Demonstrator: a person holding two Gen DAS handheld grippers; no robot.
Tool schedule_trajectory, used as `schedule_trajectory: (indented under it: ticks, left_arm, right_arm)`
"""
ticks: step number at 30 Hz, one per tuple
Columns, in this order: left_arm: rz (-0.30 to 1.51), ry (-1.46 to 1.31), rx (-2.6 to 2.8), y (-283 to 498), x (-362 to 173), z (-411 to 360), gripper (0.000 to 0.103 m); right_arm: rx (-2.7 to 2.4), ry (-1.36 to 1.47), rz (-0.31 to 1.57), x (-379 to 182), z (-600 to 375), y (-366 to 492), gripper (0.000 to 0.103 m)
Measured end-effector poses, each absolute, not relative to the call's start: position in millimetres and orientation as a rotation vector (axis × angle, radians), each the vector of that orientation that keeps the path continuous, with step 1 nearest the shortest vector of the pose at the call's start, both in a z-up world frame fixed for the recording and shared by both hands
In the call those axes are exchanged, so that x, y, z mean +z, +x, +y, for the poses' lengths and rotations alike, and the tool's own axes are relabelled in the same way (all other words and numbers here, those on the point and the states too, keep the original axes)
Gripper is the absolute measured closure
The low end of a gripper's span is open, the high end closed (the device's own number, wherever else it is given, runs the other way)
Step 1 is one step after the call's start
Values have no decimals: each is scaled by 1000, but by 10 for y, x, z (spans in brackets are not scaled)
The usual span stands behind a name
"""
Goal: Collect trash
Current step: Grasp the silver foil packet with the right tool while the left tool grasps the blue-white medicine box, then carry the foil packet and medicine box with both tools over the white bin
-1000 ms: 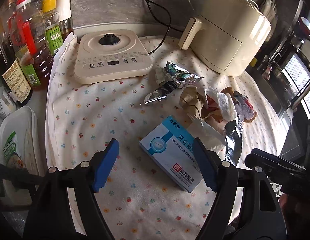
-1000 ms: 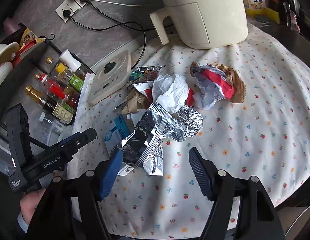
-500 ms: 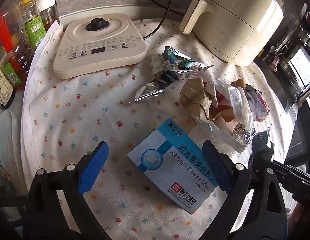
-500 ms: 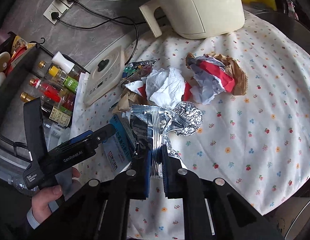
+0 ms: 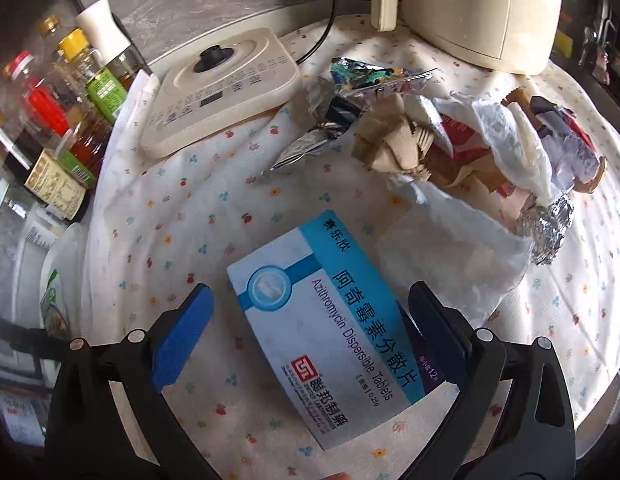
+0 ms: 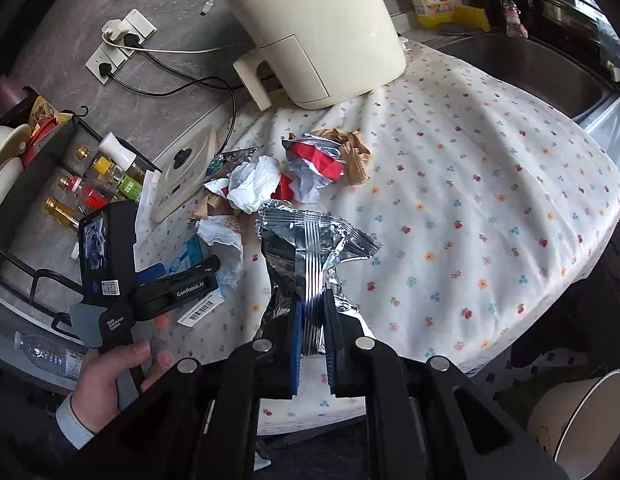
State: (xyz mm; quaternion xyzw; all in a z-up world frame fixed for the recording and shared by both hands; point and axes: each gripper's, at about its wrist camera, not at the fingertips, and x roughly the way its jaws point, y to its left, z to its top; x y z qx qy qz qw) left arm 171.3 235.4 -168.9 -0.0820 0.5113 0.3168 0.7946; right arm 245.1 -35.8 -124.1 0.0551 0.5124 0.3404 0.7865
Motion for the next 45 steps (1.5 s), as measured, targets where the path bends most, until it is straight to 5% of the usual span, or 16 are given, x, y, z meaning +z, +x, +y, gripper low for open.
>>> schedule_trajectory:
  ticks: [4, 7, 23, 45]
  left_arm:
    - [1097, -286, 717, 1467, -1751, 2380, 6]
    - [1058, -398, 729, 1268, -1692, 2341, 39]
    - [883, -290, 549, 1439, -997, 738, 40]
    - [972, -75, -28, 2137, -1411, -2154, 40]
  right_arm:
    - [732, 131, 1110, -1260, -761, 2420, 93]
    - [728, 125, 1111, -1247, -1076, 2382, 93]
    - [577, 230, 1063, -1211, -2841, 2310, 93]
    - [155, 414, 1076, -1714, -5188, 1806, 88]
